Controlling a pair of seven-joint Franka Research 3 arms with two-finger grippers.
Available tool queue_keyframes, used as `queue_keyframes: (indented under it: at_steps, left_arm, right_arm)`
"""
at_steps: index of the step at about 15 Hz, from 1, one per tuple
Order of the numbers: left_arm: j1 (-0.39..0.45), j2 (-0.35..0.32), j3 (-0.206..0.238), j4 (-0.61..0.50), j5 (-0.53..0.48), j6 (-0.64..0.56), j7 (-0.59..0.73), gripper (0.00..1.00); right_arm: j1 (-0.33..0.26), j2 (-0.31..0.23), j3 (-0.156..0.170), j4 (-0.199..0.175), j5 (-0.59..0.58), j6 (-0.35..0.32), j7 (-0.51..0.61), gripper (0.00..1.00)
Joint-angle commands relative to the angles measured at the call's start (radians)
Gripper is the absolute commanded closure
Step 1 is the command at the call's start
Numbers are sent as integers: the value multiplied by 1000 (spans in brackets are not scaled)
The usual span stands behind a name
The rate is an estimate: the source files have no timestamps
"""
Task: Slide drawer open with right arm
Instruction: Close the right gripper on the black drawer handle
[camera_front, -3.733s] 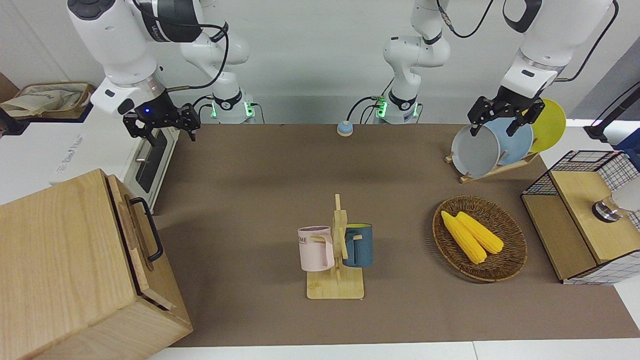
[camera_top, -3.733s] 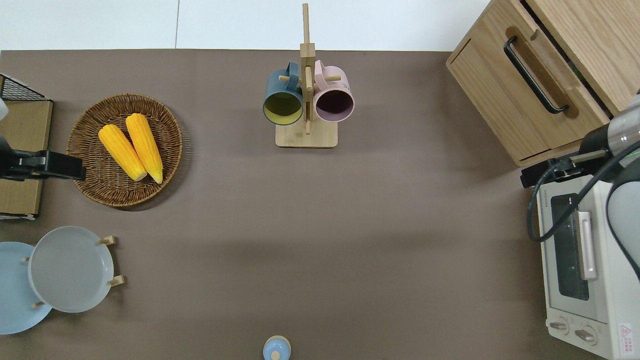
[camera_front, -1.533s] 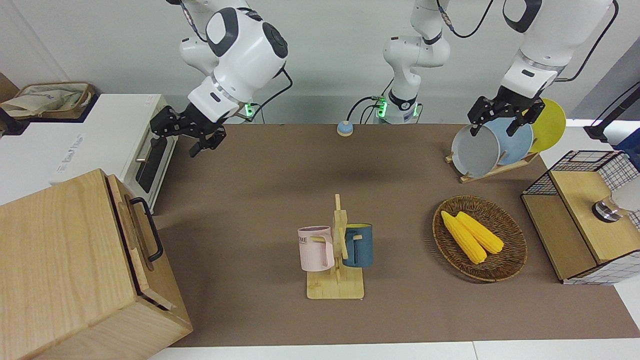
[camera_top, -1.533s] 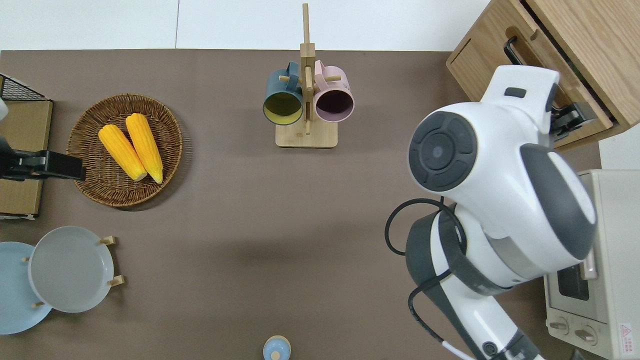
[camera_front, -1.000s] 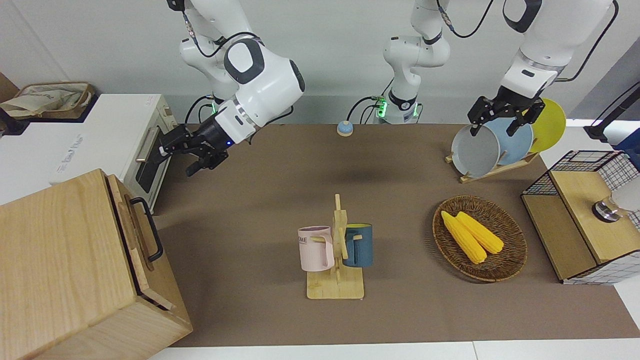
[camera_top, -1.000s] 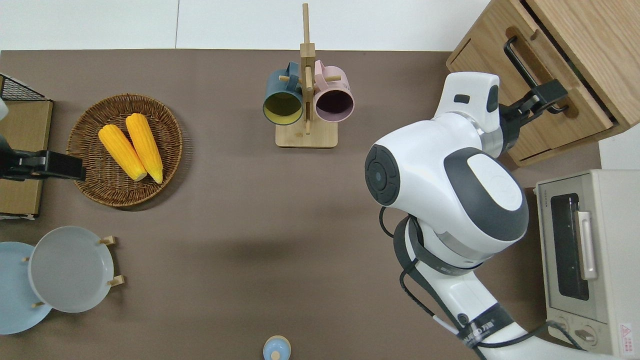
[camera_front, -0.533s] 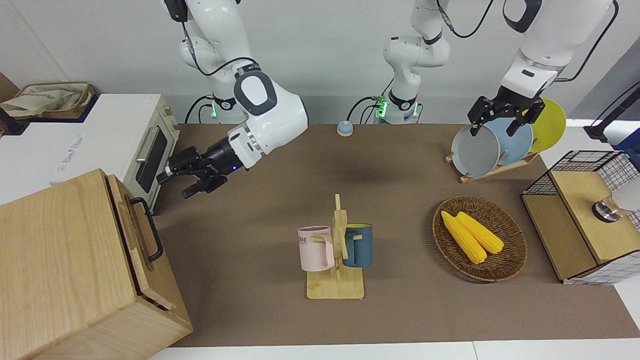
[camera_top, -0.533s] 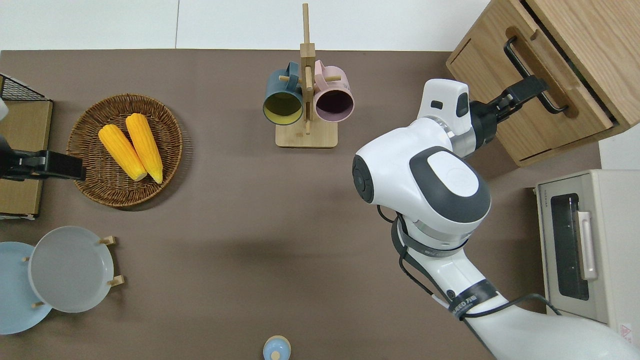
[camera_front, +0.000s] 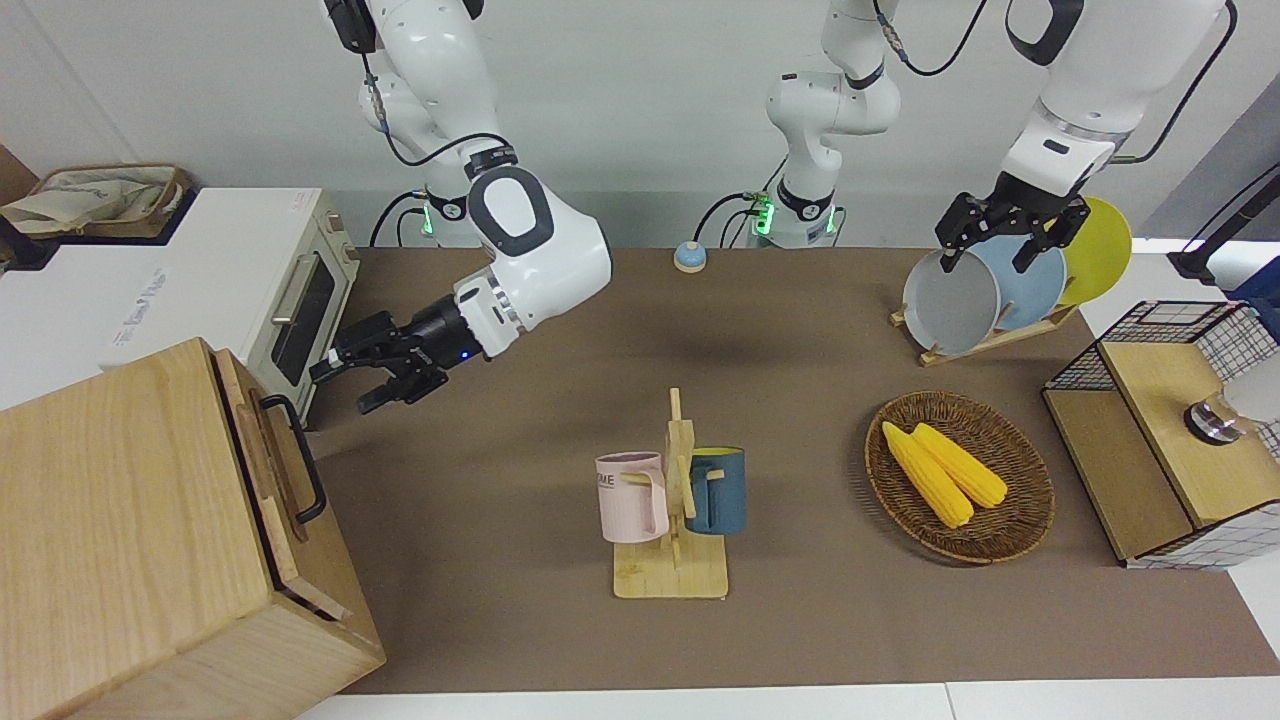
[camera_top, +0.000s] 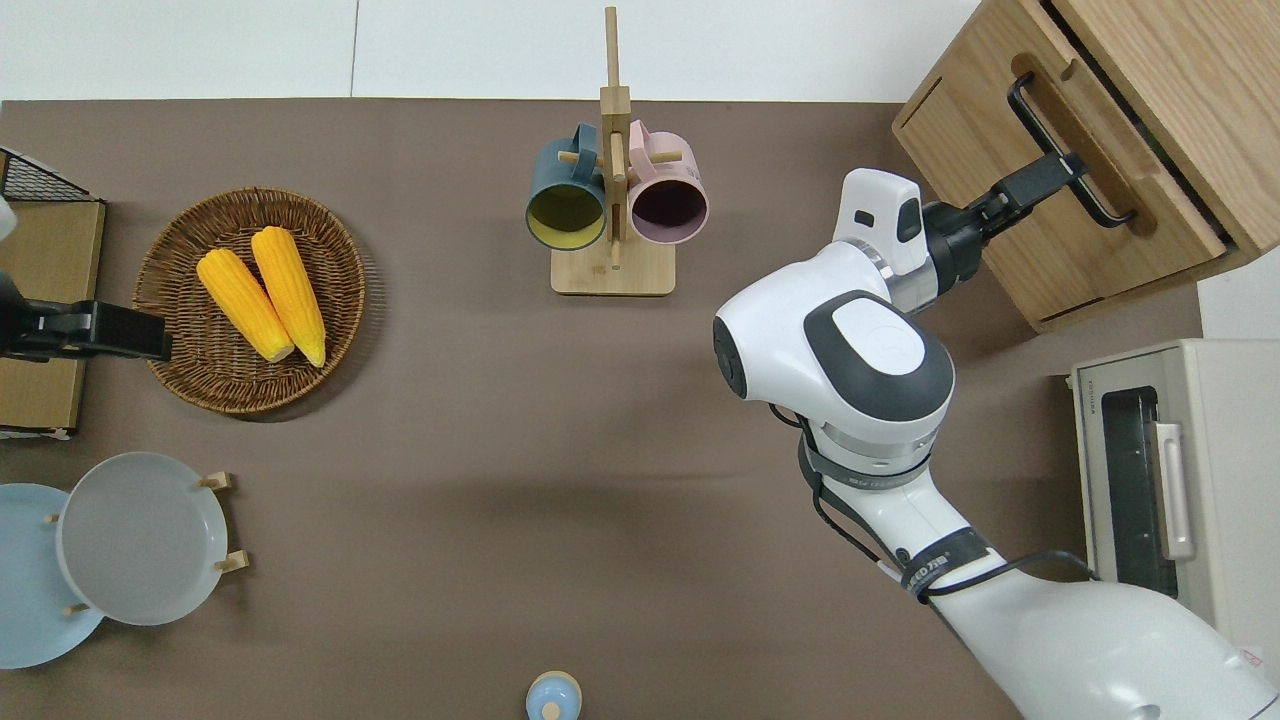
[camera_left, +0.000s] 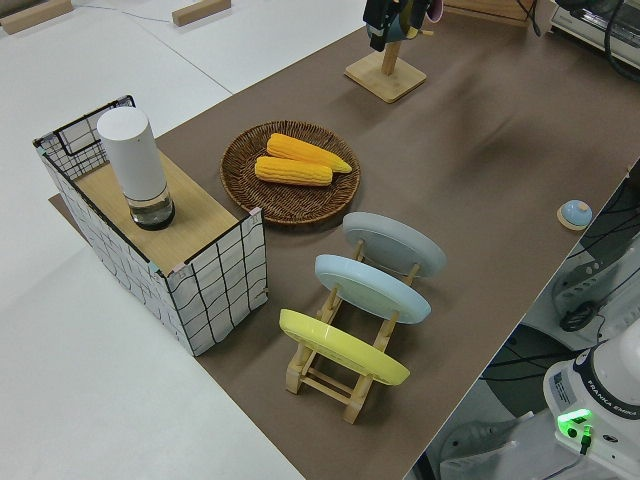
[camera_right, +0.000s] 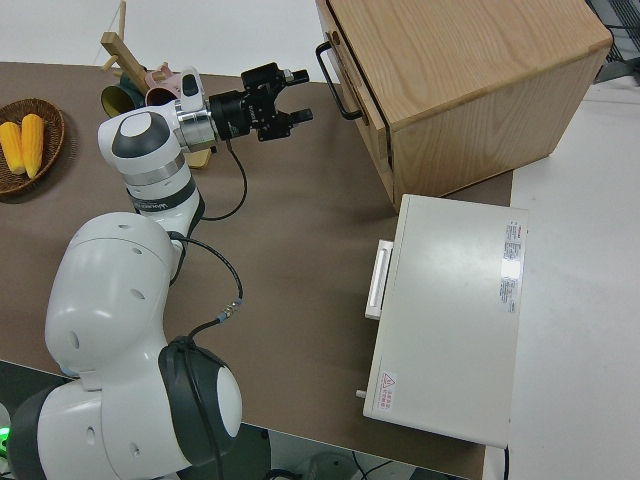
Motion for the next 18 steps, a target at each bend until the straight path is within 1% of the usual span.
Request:
queue_keyframes:
  at_steps: [1, 3, 5, 10, 13, 16, 18]
  left_arm:
    - [-17, 13, 17, 20, 11, 0, 8, 2]
    - [-17, 13, 17, 20, 12, 0, 8, 5]
    - [-17, 13, 17, 20, 11, 0, 8, 5]
    - [-17, 13, 17, 20, 11, 0, 8, 5]
    - [-17, 13, 17, 20, 12, 0, 8, 5]
    - [-17, 13, 17, 20, 11, 0, 8, 2]
    - [-17, 13, 17, 20, 11, 0, 8, 2]
  right_arm:
    - [-13, 3, -24, -62, -117, 6, 84, 21]
    - [-24, 6, -33, -82, -163, 11, 121, 21]
    - [-35, 9, -33, -82, -178, 17, 126, 21]
    - [-36, 17, -33, -79, -218, 22, 126, 21]
    - [-47, 17, -33, -78, -226, 67, 134, 25]
    - [-58, 17, -33, -76, -243, 116, 175, 25]
    - [-65, 17, -33, -75, -246, 132, 181, 25]
